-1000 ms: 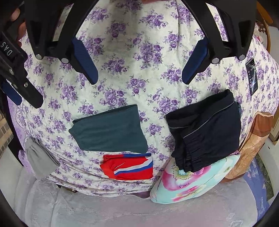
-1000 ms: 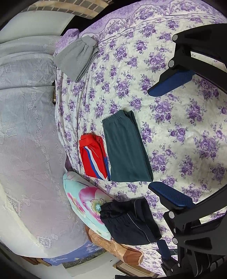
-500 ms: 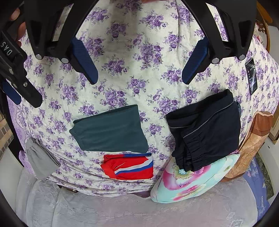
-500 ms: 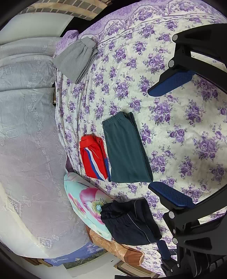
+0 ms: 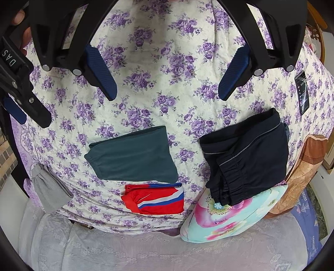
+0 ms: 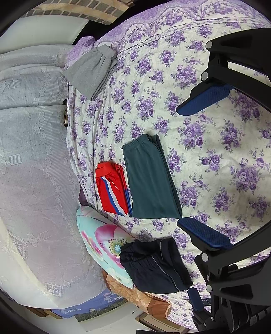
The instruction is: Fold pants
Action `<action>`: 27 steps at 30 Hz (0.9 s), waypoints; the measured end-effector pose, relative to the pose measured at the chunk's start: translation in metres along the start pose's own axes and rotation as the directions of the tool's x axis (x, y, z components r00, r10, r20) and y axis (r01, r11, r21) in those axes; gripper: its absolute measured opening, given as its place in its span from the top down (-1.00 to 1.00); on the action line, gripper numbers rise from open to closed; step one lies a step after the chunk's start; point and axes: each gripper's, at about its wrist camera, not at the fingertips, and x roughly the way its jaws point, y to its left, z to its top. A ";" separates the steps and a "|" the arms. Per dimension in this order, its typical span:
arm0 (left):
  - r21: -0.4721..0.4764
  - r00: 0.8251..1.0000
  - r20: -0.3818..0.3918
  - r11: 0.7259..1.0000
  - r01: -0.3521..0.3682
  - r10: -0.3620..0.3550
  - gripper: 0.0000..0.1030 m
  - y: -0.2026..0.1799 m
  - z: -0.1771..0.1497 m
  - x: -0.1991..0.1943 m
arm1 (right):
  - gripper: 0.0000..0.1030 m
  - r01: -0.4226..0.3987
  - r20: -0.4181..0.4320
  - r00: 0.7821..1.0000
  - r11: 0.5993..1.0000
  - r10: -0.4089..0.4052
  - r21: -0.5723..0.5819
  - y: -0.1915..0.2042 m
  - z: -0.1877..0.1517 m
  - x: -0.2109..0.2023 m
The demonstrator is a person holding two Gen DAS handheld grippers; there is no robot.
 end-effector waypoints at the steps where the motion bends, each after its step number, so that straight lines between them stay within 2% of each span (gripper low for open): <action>1: -0.001 1.000 0.000 1.000 0.003 -0.003 -0.85 0.000 0.000 0.000 | -0.91 0.001 0.000 1.000 1.000 -0.001 0.000 -0.001 0.000 0.000; 15: -0.002 1.000 0.010 1.000 0.022 -0.022 -0.90 -0.002 0.000 -0.003 | -0.91 0.000 0.001 1.000 1.000 0.000 0.001 -0.002 0.000 -0.001; 27: -0.004 0.999 0.029 1.000 -0.021 0.022 -0.90 -0.003 0.000 -0.005 | -0.91 -0.005 -0.003 1.000 1.000 0.005 0.001 -0.004 0.000 -0.001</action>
